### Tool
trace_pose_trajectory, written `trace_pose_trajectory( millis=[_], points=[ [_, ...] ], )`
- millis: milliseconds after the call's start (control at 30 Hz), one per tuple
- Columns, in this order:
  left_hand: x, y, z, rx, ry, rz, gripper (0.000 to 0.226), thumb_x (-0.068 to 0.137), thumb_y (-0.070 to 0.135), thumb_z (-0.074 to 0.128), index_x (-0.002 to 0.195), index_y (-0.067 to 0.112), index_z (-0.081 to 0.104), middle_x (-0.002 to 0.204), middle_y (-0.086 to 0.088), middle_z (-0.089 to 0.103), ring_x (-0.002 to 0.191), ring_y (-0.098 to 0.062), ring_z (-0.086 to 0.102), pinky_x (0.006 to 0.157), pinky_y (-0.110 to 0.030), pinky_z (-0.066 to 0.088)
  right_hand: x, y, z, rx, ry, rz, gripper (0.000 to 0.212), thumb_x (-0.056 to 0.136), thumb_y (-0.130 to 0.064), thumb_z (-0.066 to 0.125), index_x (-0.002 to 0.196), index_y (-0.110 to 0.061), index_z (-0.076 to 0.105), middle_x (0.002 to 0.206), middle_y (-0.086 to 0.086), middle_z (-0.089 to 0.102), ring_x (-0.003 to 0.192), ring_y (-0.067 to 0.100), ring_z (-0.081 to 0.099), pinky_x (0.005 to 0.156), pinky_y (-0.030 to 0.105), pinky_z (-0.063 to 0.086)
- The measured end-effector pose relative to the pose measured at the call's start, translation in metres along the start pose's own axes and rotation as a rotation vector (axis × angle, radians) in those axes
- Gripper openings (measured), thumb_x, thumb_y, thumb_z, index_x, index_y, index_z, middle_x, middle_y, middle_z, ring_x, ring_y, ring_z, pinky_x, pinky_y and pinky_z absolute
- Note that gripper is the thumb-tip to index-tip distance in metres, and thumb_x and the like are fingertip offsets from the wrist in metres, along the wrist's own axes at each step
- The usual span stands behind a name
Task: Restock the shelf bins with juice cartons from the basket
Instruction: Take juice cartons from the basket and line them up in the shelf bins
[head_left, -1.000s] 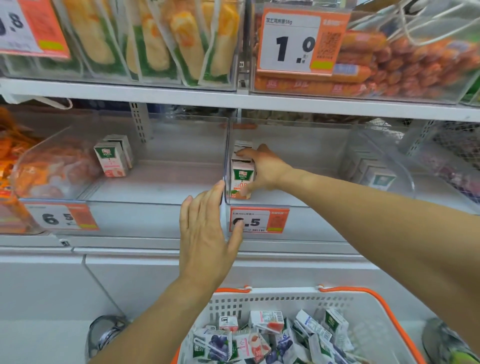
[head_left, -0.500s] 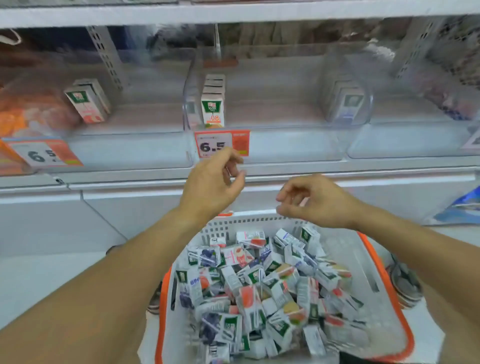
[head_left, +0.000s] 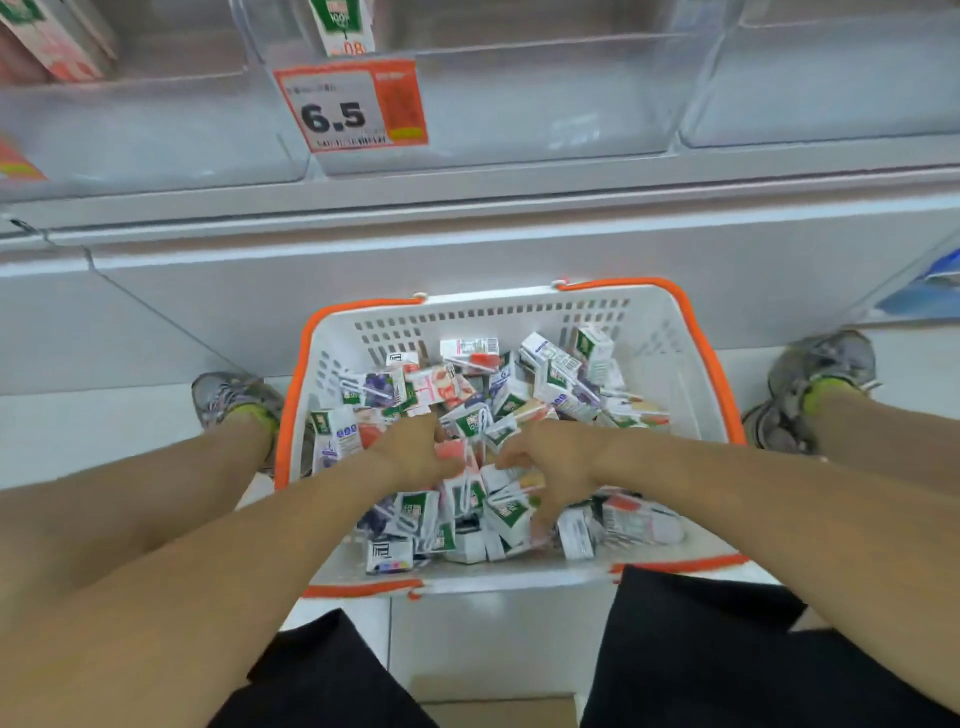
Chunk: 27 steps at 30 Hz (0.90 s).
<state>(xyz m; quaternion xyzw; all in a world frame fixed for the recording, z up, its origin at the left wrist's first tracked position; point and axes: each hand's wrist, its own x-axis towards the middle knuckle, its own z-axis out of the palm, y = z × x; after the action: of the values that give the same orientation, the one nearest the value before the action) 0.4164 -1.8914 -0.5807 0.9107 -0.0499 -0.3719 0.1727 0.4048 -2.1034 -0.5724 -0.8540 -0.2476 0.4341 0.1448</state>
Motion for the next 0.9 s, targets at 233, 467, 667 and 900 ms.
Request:
trace_pose_trajectory(
  millis=[233, 467, 667, 900],
  points=[
    [0.007, -0.004, -0.006, -0.328, 0.019, -0.173, 0.058, 0.064, 0.031, 0.092, 0.111, 0.009, 0.066, 0.112, -0.004, 0.062, 0.107, -0.023, 0.061, 0.096, -0.034, 0.05, 0.004, -0.006, 0.01, -0.079, 0.089, -0.081, 0.089, 0.068, -0.043, 0.087, 0.143, -0.017, 0.048, 0.133, 0.004, 0.057, 0.117, 0.023, 0.057, 0.094, 0.031, 0.046],
    [-0.019, 0.0, -0.057, -0.802, -0.058, -0.227, 0.036, 0.069, 0.004, 0.087, 0.097, -0.004, 0.066, 0.1, -0.017, 0.073, 0.084, -0.021, 0.072, 0.079, -0.032, 0.061, -0.015, -0.001, -0.024, 0.148, 0.069, -0.039, 0.061, 0.075, -0.041, 0.084, 0.127, -0.025, 0.055, 0.124, -0.006, 0.055, 0.114, 0.019, 0.057, 0.094, 0.034, 0.049],
    [-0.061, 0.029, -0.1, -1.479, 0.01, -0.09, 0.005, 0.083, 0.004, 0.071, 0.089, 0.004, 0.071, 0.097, -0.009, 0.07, 0.081, -0.017, 0.069, 0.077, -0.028, 0.061, -0.065, -0.006, -0.101, 0.926, 0.311, -0.153, 0.046, 0.087, -0.01, 0.071, 0.126, -0.025, 0.055, 0.122, 0.004, 0.061, 0.109, 0.016, 0.065, 0.085, 0.024, 0.055],
    [-0.097, 0.062, -0.154, -1.792, 0.055, 0.203, 0.027, 0.071, 0.01, 0.071, 0.095, -0.001, 0.074, 0.099, -0.018, 0.073, 0.084, -0.025, 0.072, 0.07, -0.032, 0.062, -0.083, -0.028, -0.141, 1.519, 0.412, -0.536, 0.067, 0.081, -0.013, 0.074, 0.142, -0.013, 0.047, 0.128, 0.022, 0.06, 0.111, 0.038, 0.062, 0.099, 0.049, 0.052]
  ],
)
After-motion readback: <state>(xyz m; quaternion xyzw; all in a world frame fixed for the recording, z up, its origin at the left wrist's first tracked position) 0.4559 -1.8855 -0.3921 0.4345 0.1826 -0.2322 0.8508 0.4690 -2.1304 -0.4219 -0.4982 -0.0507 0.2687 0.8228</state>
